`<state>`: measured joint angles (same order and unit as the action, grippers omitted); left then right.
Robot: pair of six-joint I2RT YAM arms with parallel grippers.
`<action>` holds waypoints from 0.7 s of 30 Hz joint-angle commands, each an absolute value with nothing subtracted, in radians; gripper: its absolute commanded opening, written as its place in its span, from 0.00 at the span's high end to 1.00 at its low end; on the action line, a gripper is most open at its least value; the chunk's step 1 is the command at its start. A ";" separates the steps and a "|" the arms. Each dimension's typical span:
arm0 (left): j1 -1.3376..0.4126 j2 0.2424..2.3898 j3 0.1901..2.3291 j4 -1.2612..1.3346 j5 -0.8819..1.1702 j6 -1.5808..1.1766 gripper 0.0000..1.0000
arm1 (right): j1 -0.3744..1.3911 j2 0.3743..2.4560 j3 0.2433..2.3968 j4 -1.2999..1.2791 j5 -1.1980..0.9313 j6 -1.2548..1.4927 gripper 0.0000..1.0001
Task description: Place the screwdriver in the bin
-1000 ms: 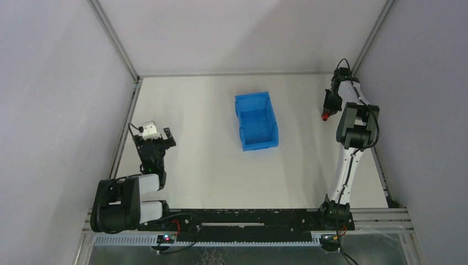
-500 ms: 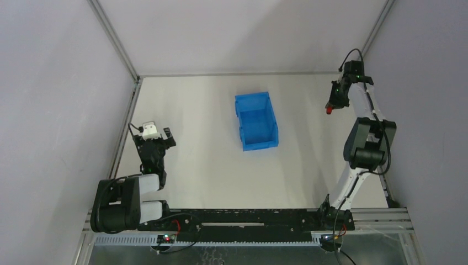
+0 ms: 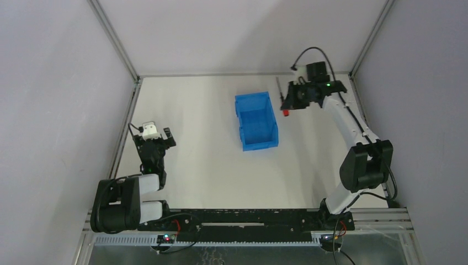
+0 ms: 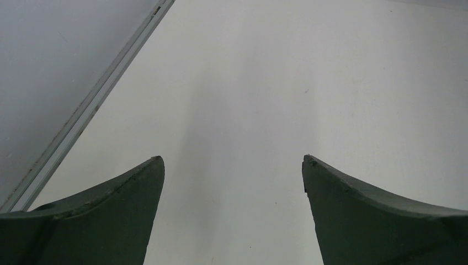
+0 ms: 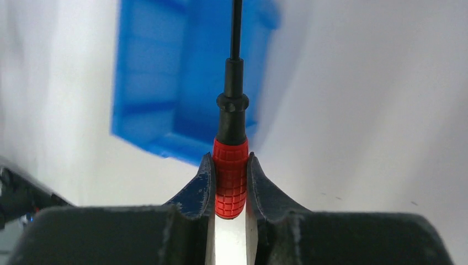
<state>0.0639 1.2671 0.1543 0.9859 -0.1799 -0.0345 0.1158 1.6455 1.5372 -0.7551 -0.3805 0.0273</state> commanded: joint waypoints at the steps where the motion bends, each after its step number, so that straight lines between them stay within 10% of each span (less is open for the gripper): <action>1: 0.059 1.258 0.193 1.052 -0.181 -0.029 0.00 | 0.251 1.635 1.527 -0.698 -0.395 0.053 0.90; 13: 0.060 1.258 0.193 1.052 -0.181 -0.029 0.00 | 0.463 1.804 1.489 -0.611 -0.209 0.081 0.81; 21: 0.060 1.258 0.194 1.052 -0.182 -0.029 0.00 | 0.512 1.916 1.516 -0.590 -0.114 0.123 0.55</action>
<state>0.0639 1.2671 0.1543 0.9859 -0.1799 -0.0345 0.4873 1.9041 1.4906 -0.6308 -0.1787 0.0906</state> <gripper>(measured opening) 0.996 0.399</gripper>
